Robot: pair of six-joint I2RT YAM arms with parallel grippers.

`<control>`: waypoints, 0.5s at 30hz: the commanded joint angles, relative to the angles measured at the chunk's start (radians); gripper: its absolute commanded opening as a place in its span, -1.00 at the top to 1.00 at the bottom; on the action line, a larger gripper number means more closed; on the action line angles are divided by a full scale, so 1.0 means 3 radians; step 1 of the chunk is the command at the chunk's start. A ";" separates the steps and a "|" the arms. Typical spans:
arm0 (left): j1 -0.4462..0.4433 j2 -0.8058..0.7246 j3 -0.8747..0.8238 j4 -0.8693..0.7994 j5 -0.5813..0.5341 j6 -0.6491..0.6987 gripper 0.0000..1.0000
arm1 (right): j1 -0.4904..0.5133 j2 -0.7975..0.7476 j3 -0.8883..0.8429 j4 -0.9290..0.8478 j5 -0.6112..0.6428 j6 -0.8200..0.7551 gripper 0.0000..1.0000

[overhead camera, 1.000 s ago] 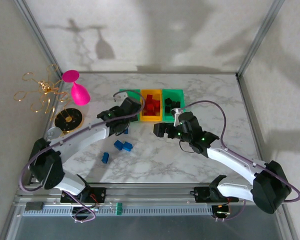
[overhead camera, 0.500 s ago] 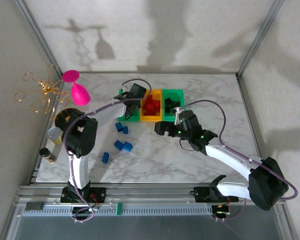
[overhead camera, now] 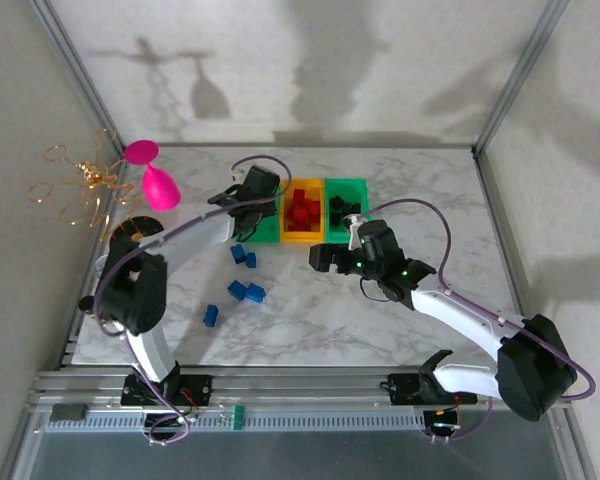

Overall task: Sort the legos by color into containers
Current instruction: Place the lego in the container, then pick up the lego from the middle-left of the table.

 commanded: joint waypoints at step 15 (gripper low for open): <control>-0.0413 -0.1179 -0.1499 -0.0293 0.0185 -0.0502 -0.26 | 0.0602 0.0102 -0.0380 0.0351 -0.0110 0.0169 -0.97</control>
